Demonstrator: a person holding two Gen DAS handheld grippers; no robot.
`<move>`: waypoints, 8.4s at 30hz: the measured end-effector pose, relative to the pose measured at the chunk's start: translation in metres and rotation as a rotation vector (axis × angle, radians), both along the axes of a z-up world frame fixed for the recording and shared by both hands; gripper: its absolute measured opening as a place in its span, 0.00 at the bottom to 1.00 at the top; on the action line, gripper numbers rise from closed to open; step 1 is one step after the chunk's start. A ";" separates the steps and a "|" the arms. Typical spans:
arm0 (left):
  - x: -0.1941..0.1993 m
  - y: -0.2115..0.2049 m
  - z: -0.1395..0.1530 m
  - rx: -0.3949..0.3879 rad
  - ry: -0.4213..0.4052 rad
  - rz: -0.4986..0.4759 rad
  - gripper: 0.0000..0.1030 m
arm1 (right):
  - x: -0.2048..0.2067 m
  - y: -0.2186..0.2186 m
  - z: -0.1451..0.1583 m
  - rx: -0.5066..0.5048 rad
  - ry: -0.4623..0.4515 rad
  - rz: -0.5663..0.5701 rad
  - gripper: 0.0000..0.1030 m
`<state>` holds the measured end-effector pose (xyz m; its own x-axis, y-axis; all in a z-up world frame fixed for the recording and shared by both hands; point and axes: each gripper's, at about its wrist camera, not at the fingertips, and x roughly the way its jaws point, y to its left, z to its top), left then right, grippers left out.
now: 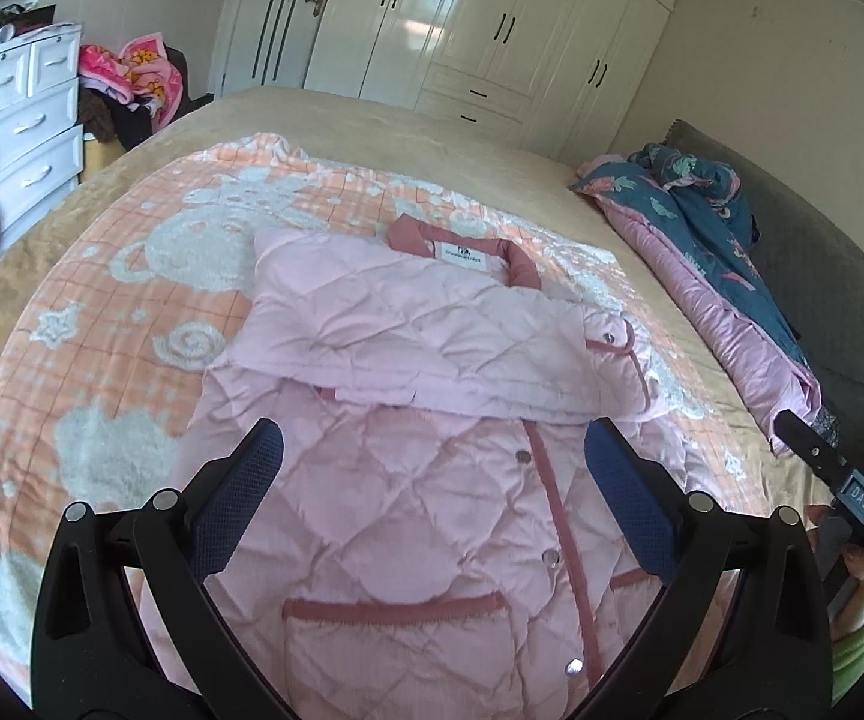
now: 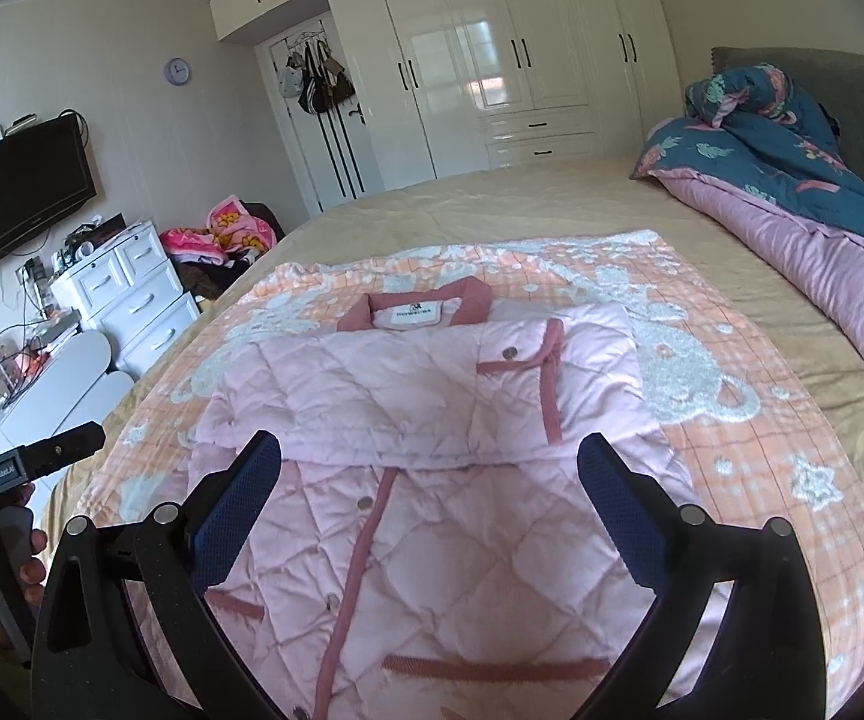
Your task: Fold large clothes
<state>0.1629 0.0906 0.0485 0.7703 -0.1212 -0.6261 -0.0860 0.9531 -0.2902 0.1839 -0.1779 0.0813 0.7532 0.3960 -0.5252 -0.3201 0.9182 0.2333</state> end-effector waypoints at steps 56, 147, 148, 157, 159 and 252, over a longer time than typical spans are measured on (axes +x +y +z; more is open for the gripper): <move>-0.151 0.073 -0.099 -0.077 0.331 0.129 0.91 | -0.106 -0.112 -0.074 -0.070 0.298 -0.062 0.96; -0.034 0.075 0.063 -0.161 -0.147 0.088 0.12 | -0.005 -0.117 0.061 0.349 -0.008 0.029 0.16; -0.032 0.076 0.066 -0.157 -0.149 0.092 0.12 | -0.002 -0.117 0.063 0.352 -0.011 0.026 0.16; -0.012 0.084 0.086 -0.157 -0.170 0.111 0.12 | 0.019 -0.116 0.078 0.386 -0.019 0.010 0.16; -0.006 0.086 0.088 -0.159 -0.173 0.117 0.12 | 0.026 -0.116 0.079 0.400 -0.016 -0.001 0.16; 0.098 0.057 0.024 0.146 -0.212 0.204 0.91 | 0.154 -0.058 -0.050 -0.008 0.002 -0.187 0.95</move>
